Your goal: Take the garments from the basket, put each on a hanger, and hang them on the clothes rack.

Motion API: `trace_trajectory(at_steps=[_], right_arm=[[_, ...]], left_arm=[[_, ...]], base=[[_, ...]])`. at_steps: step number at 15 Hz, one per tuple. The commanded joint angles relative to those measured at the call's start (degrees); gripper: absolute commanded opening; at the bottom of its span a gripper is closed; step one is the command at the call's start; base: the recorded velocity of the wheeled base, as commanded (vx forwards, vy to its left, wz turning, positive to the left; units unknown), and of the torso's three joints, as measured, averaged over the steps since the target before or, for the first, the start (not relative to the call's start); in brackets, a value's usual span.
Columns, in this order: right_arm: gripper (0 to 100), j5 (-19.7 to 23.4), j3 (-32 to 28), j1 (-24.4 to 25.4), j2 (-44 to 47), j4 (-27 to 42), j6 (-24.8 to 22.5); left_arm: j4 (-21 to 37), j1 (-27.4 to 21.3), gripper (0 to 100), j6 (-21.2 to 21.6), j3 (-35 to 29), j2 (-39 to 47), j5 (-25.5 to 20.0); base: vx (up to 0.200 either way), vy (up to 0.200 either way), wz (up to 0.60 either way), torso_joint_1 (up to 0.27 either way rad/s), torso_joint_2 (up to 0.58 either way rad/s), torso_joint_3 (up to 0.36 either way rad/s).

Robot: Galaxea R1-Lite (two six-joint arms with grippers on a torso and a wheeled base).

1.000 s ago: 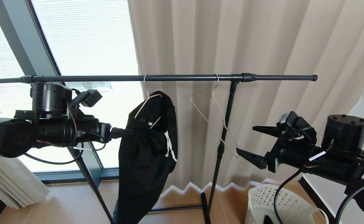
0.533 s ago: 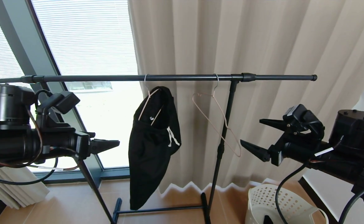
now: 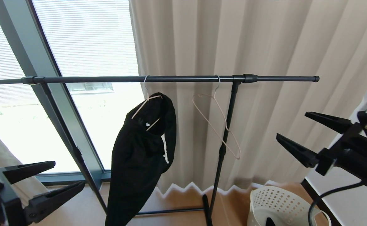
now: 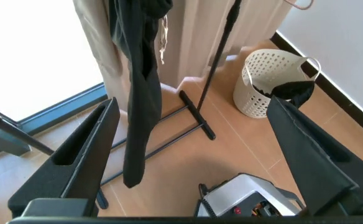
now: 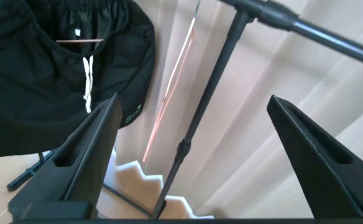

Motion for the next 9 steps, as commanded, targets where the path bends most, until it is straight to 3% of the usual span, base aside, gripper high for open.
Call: trace_trajectory(at_steps=[1,5,8,9], right_arm=[[100,-6.4,10.9,3.3,-19.8,4.5,-1.0],[100,-8.1,17.7,2.7,-42.1,23.9,-0.7],[100,-7.9,18.1,-0.8,-60.7,44.2,-0.7],[100,-7.8,18.1,-1.5,-63.3,47.1,-0.7]], left_arm=[[0.2,0.3,100,-0.4,11.5,-22.6,0.1],[3.0,3.9,100,-3.4,20.1,-36.6,1.0],[13.2,3.6,100,-4.4,20.9,-47.2,0.9],[14.8,3.5,100,-4.5,20.8,-48.5,0.7]], base=[[0.0,0.0,0.0,0.0,0.0,0.0],[0.0,0.0,0.0,0.0,0.0,0.0],[0.0,0.0,0.0,0.0,0.0,0.0],[0.0,0.0,0.0,0.0,0.0,0.0]])
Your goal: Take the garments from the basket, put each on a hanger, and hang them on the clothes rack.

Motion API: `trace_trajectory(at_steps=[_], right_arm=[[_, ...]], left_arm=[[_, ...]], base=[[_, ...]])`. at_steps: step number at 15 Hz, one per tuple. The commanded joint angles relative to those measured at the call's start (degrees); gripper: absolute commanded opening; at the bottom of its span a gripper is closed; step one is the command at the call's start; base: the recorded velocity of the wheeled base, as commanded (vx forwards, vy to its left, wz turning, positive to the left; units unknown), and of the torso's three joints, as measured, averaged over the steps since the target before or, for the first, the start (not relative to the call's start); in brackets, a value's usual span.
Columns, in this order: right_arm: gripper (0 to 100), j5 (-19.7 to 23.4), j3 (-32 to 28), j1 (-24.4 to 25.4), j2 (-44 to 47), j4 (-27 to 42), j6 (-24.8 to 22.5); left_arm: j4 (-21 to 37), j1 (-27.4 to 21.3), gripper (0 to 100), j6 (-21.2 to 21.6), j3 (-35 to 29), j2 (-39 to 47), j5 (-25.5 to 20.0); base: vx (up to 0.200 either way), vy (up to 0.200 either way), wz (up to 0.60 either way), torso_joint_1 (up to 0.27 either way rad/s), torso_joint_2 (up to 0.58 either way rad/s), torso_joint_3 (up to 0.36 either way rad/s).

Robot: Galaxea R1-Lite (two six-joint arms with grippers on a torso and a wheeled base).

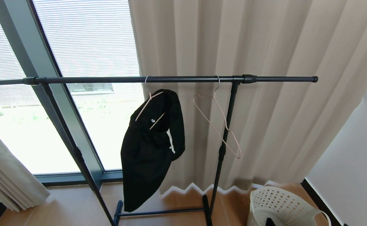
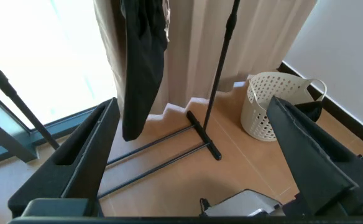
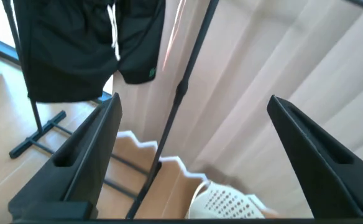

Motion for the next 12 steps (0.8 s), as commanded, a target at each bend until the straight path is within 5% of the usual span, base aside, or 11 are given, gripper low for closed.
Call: trace_trajectory(at_steps=[1,8,12], right_arm=[[100,-0.2,2.1,-5.0,-22.9,17.8,0.0],[100,-0.4,2.5,-15.9,-26.1,19.2,6.9],[100,-1.5,2.5,-18.2,-30.3,19.2,8.9]], left_arm=[[4.6,-0.3,100,-0.5,0.1,-9.5,-0.2],[4.6,-6.7,100,-2.3,0.1,-9.0,-0.1],[4.6,-4.5,100,-2.0,0.4,-8.8,2.8]], base=[[0.0,0.0,0.0,0.0,0.0,0.0],[0.0,0.0,0.0,0.0,0.0,0.0],[0.0,0.0,0.0,0.0,0.0,0.0]])
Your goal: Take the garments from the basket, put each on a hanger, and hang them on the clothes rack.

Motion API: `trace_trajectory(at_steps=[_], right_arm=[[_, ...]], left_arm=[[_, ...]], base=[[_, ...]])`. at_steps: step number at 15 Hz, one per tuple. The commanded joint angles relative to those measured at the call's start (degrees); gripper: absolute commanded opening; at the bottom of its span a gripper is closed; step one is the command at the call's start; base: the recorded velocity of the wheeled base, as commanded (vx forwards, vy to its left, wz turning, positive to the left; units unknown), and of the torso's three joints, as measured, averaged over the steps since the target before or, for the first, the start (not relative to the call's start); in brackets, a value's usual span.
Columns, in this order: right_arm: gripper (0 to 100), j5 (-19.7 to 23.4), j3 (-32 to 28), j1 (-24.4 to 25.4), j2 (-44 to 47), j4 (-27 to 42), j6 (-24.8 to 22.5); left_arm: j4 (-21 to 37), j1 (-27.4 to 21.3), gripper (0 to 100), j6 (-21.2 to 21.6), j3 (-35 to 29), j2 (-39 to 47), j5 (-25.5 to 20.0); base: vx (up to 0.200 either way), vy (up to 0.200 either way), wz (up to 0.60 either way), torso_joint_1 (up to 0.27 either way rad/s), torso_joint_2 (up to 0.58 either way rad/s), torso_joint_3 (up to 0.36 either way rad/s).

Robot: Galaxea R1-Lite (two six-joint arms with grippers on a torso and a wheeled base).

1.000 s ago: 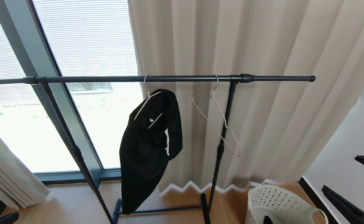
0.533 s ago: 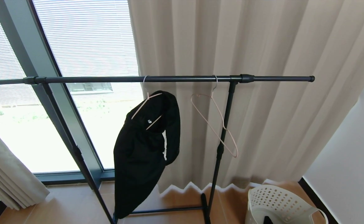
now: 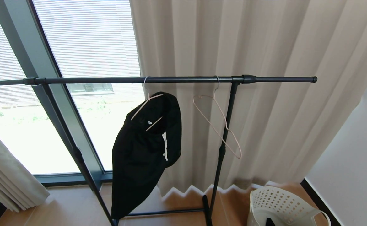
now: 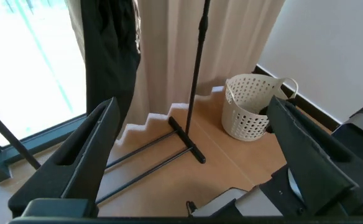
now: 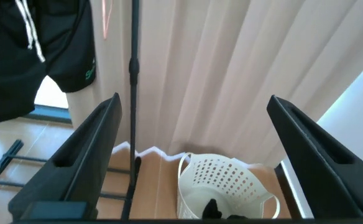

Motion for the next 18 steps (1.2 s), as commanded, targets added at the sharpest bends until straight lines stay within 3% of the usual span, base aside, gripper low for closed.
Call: trace_trajectory(at_steps=[1,3,5,6,11,12,13,18], right_arm=[[100,0.0,0.0,-0.7,-1.6,0.0,0.3],[100,-0.1,0.0,-0.8,-1.6,0.0,0.4],[100,-1.3,0.0,-0.8,-1.6,-0.1,0.6],[100,-2.5,0.0,-0.9,-1.6,-0.2,0.7],[100,-3.0,0.0,-0.9,-1.7,-0.1,1.1],[100,-2.8,0.0,-0.9,-1.7,-0.1,0.7],[100,-2.5,0.0,-0.9,-1.7,-0.1,0.2],[100,1.2,0.0,-0.8,-1.7,-0.1,0.1]], left_arm=[[0.0,5.1,100,0.1,0.3,-0.1,2.5],[-0.3,8.4,100,-0.4,0.3,-4.8,3.0],[-0.3,8.0,100,-1.7,0.3,-5.1,6.1],[-0.4,8.0,100,-4.6,0.4,-5.2,14.0],[-2.7,7.9,100,-3.3,2.6,-5.0,17.6],[-7.8,7.9,100,-1.2,5.4,-5.0,22.2],[-10.2,7.9,100,-0.9,6.2,-5.0,23.3],[-9.7,7.8,100,-1.4,6.1,-5.1,22.0]], base=[[0.0,0.0,0.0,0.0,0.0,0.0],[0.0,0.0,0.0,0.0,0.0,0.0],[0.0,0.0,0.0,0.0,0.0,0.0],[0.0,0.0,0.0,0.0,0.0,0.0],[0.0,0.0,0.0,0.0,0.0,0.0],[0.0,0.0,0.0,0.0,0.0,0.0],[0.0,0.0,0.0,0.0,0.0,0.0],[0.0,0.0,0.0,0.0,0.0,0.0]])
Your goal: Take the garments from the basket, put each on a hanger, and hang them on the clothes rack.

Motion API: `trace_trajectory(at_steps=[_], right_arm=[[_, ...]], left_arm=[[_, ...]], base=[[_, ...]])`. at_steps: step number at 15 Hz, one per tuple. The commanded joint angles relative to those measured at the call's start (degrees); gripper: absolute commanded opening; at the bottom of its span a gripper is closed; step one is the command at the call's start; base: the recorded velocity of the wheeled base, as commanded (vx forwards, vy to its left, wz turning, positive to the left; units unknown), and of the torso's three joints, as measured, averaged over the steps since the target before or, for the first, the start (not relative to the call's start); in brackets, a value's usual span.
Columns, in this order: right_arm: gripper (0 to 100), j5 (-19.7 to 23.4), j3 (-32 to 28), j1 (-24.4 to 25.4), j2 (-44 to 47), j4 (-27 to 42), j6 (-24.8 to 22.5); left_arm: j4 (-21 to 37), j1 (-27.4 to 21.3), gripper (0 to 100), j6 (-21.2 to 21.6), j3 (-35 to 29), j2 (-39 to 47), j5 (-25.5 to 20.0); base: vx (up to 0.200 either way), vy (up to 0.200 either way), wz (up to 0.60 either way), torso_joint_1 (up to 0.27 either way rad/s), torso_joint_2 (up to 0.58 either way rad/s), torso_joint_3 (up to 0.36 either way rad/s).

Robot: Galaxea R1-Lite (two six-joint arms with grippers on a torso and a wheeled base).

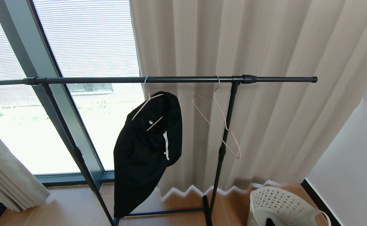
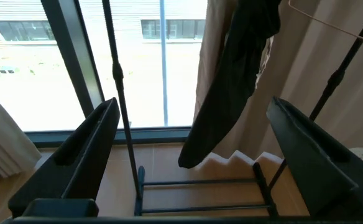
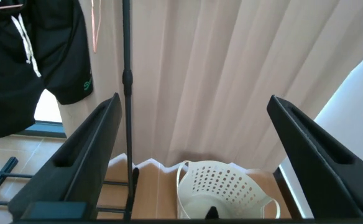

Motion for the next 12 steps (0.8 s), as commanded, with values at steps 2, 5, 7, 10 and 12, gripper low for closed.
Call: trace_trajectory(at_steps=[2,5,7,10,12], right_arm=[[100,4.3,0.0,0.1,0.1,-0.1,-0.1],[100,4.3,0.0,0.1,0.1,-0.1,-0.1],[100,4.4,0.0,0.1,0.1,-0.2,-0.1],[100,4.4,0.0,0.1,0.1,-0.2,-0.1],[100,4.8,0.0,0.1,0.1,-0.1,-0.1]], left_arm=[[0.1,0.0,100,-0.4,0.0,0.0,0.0],[0.0,0.0,100,-0.4,0.0,0.0,-0.1],[0.0,0.0,100,-0.5,0.0,0.0,-0.1],[0.1,0.0,100,-0.7,-0.1,0.0,-0.1],[0.1,0.0,100,-0.8,-0.1,0.0,-0.1]], base=[[0.0,0.0,0.0,0.0,0.0,0.0],[0.0,0.0,0.0,0.0,0.0,0.0],[0.0,0.0,0.0,0.0,0.0,0.0],[0.0,0.0,0.0,0.0,0.0,0.0],[0.0,0.0,0.0,0.0,0.0,0.0]])
